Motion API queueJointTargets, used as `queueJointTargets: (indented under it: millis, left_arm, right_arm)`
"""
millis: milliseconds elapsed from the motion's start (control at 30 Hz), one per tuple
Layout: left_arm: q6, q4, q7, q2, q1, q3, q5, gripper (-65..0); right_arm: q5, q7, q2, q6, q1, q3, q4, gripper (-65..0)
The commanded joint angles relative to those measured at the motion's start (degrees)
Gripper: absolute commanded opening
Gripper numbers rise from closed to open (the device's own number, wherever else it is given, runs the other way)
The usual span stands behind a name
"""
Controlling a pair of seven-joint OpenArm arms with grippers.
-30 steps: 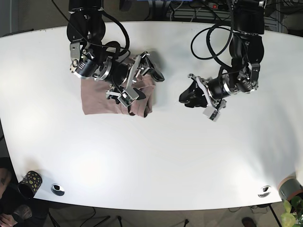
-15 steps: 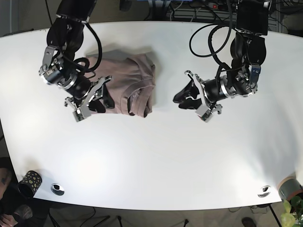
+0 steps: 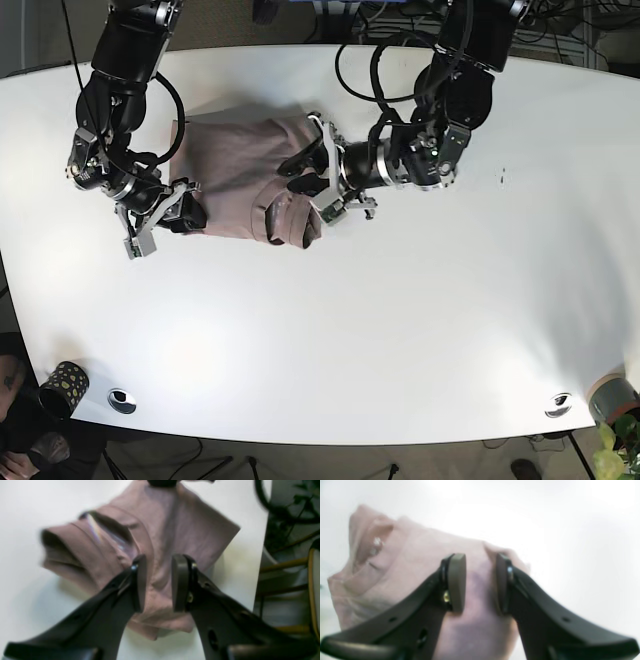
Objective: Fold the T-shirt properly
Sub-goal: 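Square the bundle's edges with both grippers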
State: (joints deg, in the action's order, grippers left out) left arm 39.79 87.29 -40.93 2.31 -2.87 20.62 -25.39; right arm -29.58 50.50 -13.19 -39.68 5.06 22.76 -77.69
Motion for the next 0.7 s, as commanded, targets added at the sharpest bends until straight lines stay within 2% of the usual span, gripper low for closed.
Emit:
queueJointTargets:
  millis: [0,67,200,333,533,667]
  left_arm:
    - [0.21,-3.20,0.88,-1.12,-0.77,-0.27,2.13,-49.3]
    - [0.21,-6.19,2.29,-0.94,-1.57,-0.36,3.45,-49.3]
    - [0.21,-12.52,6.33,1.43,-3.76,-0.09,3.36,-49.3]
    - [0.21,-16.74,7.74,3.01,-5.79,-0.45,3.28,-49.3]
    - [0.21,-8.30,7.65,5.83,-5.96,-2.47,3.19,-49.3]
    - [0.21,-1.18,5.28,6.35,-5.08,-4.67,3.19,-49.3]
  right_arm:
    - [-0.79,-2.63,-1.45,-0.32,1.14,0.23,1.25,-45.8]
    - [-0.79,-3.60,-1.80,-0.32,1.14,0.23,2.75,-45.8]
    - [-0.79,-5.45,-2.06,-0.32,1.14,0.23,4.86,-45.8]
    - [-1.23,-5.53,-3.56,-0.32,1.14,0.23,4.68,-45.8]
    - [-1.67,-0.96,-3.82,-0.32,1.05,0.66,-3.50,-45.8]
    - [-1.14,1.32,-4.26,-0.32,1.05,0.31,-8.16,-45.8]
